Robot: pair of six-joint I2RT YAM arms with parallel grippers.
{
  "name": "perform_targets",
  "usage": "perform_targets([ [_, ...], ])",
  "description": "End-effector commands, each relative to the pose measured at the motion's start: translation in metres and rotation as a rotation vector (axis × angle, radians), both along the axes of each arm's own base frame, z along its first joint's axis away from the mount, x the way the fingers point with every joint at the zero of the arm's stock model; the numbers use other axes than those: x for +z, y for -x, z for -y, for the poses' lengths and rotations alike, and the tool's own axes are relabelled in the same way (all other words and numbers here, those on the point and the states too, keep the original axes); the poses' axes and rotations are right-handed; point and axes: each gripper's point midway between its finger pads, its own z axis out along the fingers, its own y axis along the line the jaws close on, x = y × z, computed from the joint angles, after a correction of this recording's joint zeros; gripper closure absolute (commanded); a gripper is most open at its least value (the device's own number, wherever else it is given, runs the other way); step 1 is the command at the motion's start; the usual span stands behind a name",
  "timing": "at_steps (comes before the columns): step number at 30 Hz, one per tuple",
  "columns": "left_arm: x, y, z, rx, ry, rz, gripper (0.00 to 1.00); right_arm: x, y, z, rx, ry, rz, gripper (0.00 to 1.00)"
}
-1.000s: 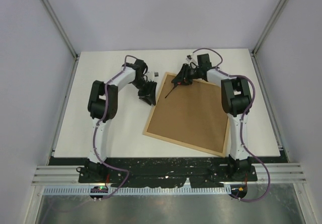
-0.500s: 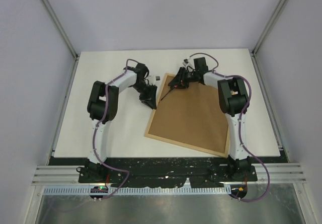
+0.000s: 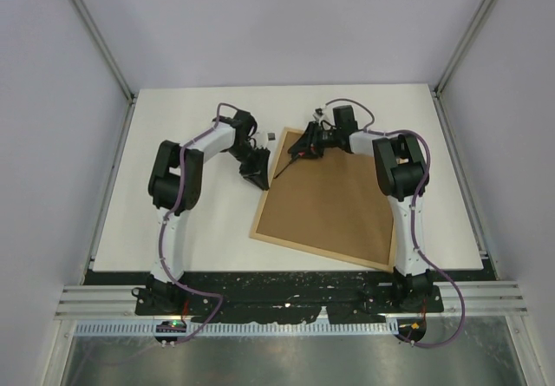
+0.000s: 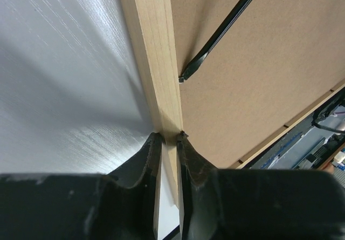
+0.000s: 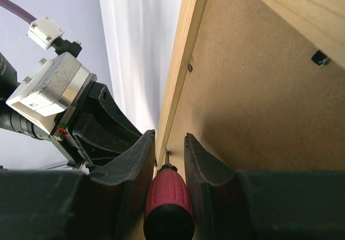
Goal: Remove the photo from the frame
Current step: Release the photo frame item from the photo frame.
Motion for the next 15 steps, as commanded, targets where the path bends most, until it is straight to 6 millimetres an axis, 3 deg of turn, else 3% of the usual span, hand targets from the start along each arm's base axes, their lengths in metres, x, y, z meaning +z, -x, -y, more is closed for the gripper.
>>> perform_targets([
  [1,0.011,0.001,0.003,-0.009,-0.008,0.044,0.82,0.013,0.005,-0.015,0.026,-0.019,0.075,0.92],
  [15,0.011,0.006,0.007,-0.026,-0.042,0.066,0.88,0.019,-0.005,-0.025,-0.035,0.062,0.175,0.92],
])
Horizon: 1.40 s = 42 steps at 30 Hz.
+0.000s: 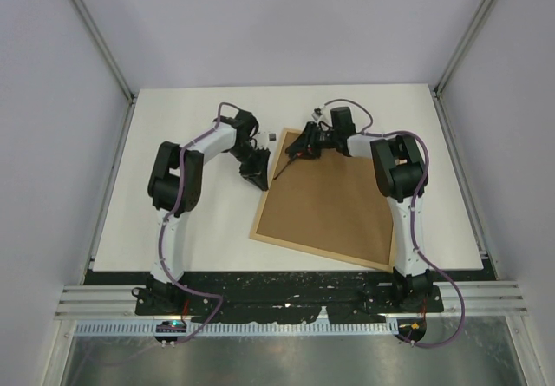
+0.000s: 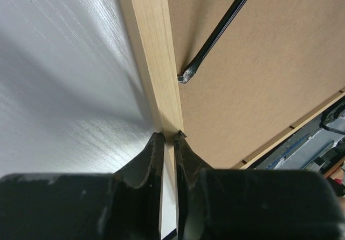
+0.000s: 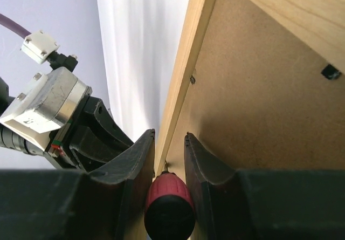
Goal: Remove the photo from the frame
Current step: Release the photo frame item from the photo frame.
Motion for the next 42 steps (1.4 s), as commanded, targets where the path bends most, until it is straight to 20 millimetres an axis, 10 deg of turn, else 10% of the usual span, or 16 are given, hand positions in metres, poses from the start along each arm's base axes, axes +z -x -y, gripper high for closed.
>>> perform_targets([
  [1,0.009,0.004,0.008,-0.022,-0.021,0.052,0.88,0.026,-0.003,-0.02,-0.013,0.086,0.161,0.92],
  [17,0.013,0.004,0.007,-0.019,-0.046,0.088,0.91,0.073,0.027,-0.071,0.057,0.163,0.241,0.92],
  [27,0.038,-0.022,-0.005,0.017,-0.045,0.153,0.57,0.092,0.055,-0.012,0.293,0.107,0.162,0.92],
  [42,0.01,-0.022,0.006,-0.027,-0.145,0.103,0.5,0.052,0.096,0.035,0.333,0.285,0.21,0.92],
])
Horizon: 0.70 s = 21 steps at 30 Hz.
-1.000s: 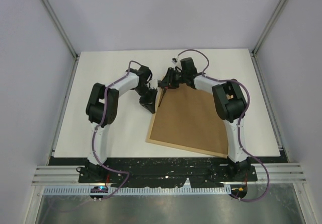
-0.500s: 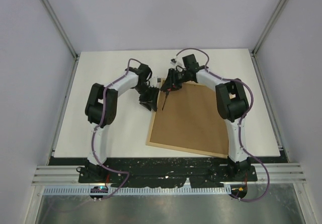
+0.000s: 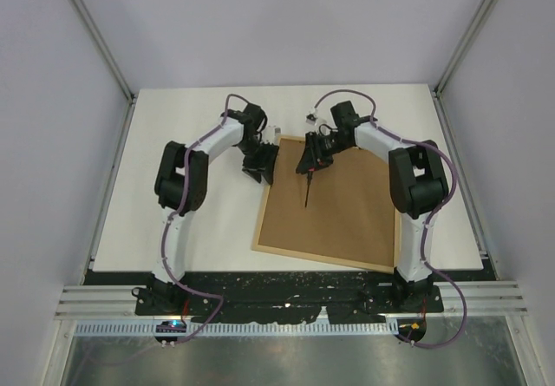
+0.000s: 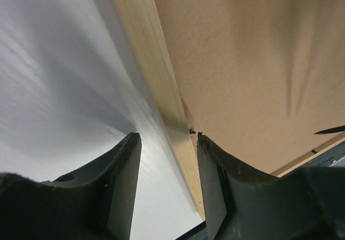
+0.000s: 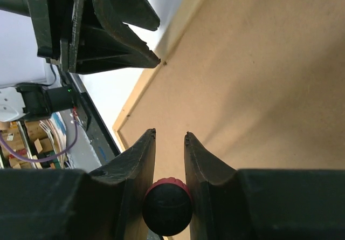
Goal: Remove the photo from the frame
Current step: Release the photo frame item from the photo frame, then adjust the photo frame item on the photo frame.
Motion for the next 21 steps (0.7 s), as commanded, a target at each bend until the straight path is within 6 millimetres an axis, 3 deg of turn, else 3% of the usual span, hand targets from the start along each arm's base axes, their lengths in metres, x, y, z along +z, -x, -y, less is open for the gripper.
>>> perform_targets([
  [1,-0.003,0.006,0.005,-0.036,-0.035,-0.008,0.5,0.003,0.012,0.004,0.034,0.018,0.056,0.92],
  [15,-0.012,0.005,0.006,-0.05,-0.159,0.038,0.53,-0.011,0.015,0.009,0.02,0.052,0.065,0.92],
  [21,-0.013,0.005,0.008,-0.068,-0.234,0.081,0.56,-0.008,0.015,0.008,0.021,0.048,0.079,0.92],
])
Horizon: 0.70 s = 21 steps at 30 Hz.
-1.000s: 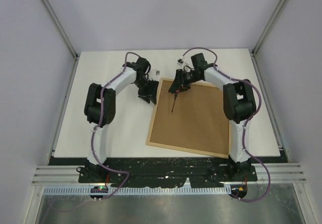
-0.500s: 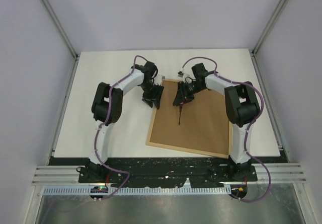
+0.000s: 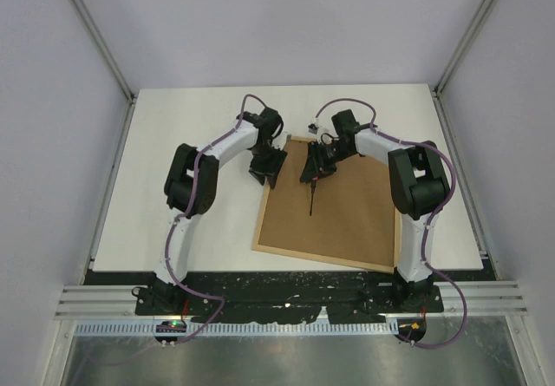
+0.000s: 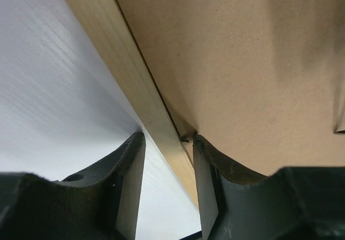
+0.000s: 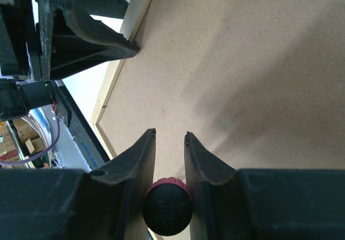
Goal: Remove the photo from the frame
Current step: Adjust the photo frame item on the photo frame.
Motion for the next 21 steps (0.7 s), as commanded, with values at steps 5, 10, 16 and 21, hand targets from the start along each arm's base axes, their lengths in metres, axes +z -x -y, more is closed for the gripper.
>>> perform_targets([
  [5,0.0,-0.006,0.001,-0.03,-0.079,0.063,0.6,0.027,-0.003,-0.005,0.018,-0.032,0.103,0.92],
  [10,-0.001,-0.004,-0.002,-0.035,-0.086,0.065,0.75,0.025,-0.002,-0.006,0.024,-0.03,0.101,0.92],
  [16,0.001,-0.002,-0.001,-0.026,-0.046,0.049,1.0,0.025,0.0,-0.006,0.032,-0.039,0.098,0.92],
  [21,0.011,-0.003,-0.004,0.018,0.093,0.016,1.0,0.022,0.002,-0.008,0.051,-0.059,0.08,0.92],
])
